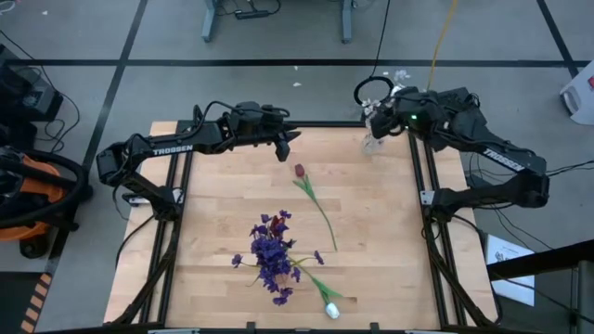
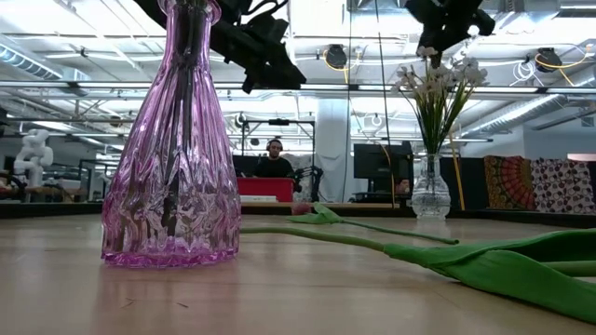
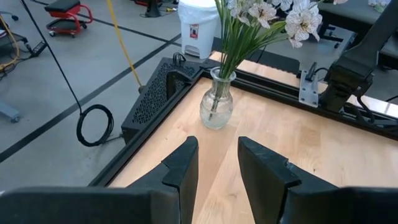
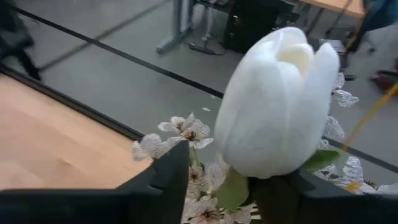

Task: Sort flowers into vase by color
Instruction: Put the white flower into the transparent vase, then put the red flower into the pink vase

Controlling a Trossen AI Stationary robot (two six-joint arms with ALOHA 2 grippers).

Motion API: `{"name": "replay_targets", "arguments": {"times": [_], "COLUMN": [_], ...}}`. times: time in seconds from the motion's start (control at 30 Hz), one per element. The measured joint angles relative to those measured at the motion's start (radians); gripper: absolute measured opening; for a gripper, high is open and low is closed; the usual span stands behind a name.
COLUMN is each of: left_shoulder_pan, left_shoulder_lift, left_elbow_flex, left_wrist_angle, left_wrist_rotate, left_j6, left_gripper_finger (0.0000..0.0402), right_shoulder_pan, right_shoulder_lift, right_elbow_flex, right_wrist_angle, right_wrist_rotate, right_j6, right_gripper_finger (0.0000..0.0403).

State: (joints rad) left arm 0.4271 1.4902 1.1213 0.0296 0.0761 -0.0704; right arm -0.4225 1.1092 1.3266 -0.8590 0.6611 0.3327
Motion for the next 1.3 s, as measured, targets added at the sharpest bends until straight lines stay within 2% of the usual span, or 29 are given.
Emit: {"name": "replay_targets", "arguments": {"times": [0.17, 0.3, 0.47, 0.73, 1.07, 1.3], "left_shoulder_pan": [0.0, 0.0, 0.0, 0.0, 0.0, 0.001], "left_shoulder_lift": [0.0, 0.0, 0.0, 0.0, 0.0, 0.0], "left_elbow_flex": [0.0, 0.0, 0.0, 0.0, 0.0, 0.0], "left_wrist_angle": [-0.031, -0.032, -0.032, -0.031, -0.031, -0.031], "left_wrist_rotate": [0.0, 0.0, 0.0, 0.0, 0.0, 0.0], "left_j6": [0.0, 0.002, 0.006, 0.027, 0.027, 0.026], "left_gripper_finger": [0.0118, 0.0118, 0.0118, 0.0118, 0.0118, 0.0118], "right_shoulder_pan": [-0.001, -0.001, -0.001, -0.001, -0.001, -0.001], "right_shoulder_lift": [-0.082, -0.149, -0.193, -0.15, -0.196, -0.253], "right_elbow_flex": [0.0, 0.0, 0.0, 0.0, 0.0, 0.0], "right_wrist_angle": [-0.004, -0.022, -0.022, -0.023, -0.06, -0.208], "right_wrist_rotate": [-0.039, -0.039, -0.039, -0.039, -0.034, -0.07], "right_j6": [0.035, 0.054, 0.074, 0.067, 0.069, 0.249], "right_gripper_finger": [0.0184, 0.0196, 0.0195, 0.0194, 0.0194, 0.0194]}}
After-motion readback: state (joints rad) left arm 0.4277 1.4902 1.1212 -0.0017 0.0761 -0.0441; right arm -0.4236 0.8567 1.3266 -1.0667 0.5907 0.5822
